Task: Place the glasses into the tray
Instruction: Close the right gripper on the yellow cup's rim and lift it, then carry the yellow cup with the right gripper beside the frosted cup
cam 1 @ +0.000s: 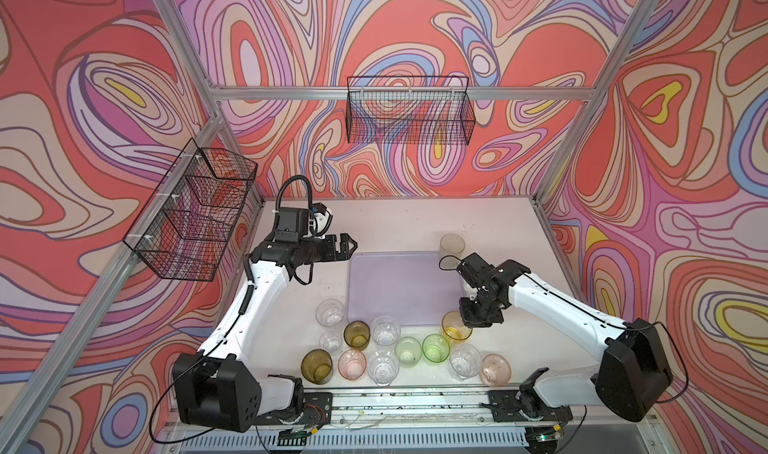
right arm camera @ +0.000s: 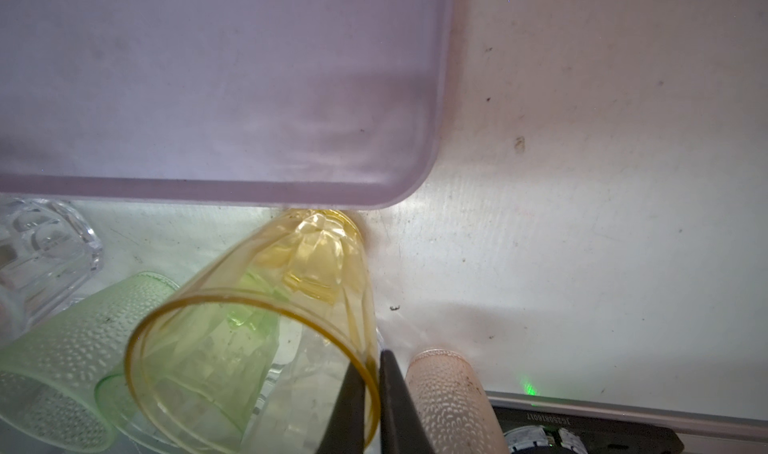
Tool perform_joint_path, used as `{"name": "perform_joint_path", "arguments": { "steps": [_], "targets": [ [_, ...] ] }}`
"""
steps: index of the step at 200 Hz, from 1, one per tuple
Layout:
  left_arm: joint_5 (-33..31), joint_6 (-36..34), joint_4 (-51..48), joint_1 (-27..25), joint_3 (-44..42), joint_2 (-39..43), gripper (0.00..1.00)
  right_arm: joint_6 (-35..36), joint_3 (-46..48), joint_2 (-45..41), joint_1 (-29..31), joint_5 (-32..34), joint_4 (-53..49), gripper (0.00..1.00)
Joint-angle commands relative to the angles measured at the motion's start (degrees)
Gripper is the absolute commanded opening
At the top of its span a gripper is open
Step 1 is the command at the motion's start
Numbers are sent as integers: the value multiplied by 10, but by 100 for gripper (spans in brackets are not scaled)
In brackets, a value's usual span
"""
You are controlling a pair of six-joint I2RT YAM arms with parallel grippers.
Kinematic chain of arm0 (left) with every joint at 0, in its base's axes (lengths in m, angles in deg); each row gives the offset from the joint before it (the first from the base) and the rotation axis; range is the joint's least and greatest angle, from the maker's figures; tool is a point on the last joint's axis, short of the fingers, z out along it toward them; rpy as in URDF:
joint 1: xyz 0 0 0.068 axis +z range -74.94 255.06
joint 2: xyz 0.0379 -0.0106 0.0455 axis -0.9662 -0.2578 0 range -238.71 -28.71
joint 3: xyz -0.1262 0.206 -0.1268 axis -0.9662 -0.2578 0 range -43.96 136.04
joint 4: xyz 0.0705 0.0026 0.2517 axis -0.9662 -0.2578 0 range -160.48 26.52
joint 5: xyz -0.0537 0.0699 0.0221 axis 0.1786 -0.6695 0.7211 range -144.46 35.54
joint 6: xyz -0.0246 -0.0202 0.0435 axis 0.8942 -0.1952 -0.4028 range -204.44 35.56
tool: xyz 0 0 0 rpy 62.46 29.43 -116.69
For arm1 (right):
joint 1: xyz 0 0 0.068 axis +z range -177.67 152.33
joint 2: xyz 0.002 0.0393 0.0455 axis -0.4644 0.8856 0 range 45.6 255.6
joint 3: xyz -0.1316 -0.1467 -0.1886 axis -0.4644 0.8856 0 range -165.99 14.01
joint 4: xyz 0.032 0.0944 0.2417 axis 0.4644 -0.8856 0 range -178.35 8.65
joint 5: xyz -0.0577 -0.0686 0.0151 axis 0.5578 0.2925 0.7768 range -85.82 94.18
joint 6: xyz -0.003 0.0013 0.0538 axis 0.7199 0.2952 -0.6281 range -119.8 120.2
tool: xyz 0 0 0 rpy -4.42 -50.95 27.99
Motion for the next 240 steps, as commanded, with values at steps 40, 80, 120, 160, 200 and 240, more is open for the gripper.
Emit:
{"name": "perform_joint_path", "arguments": {
  "steps": [40,80,120,160,200,240],
  "targets": [
    [6,1,4,3,-5,-3,100,7,-26,-6,2,31,-18,0],
    [6,0,5,3,-5,-3,100,4,-50,-13,3,48,-37,0],
    [7,1,5,3,-6,-2,100,-1,-82,-13,3,62,-55,0],
    [6,0,4,3,-6,1,100,-3,-115,2,3,71,-68,0],
    [6,1,5,3,-7,3,100,2,-141,24,3,95,-81,0],
    [4,0,6,3,-7,4,100,6,-179,55,-3,111,-93,0]
  ]
}}
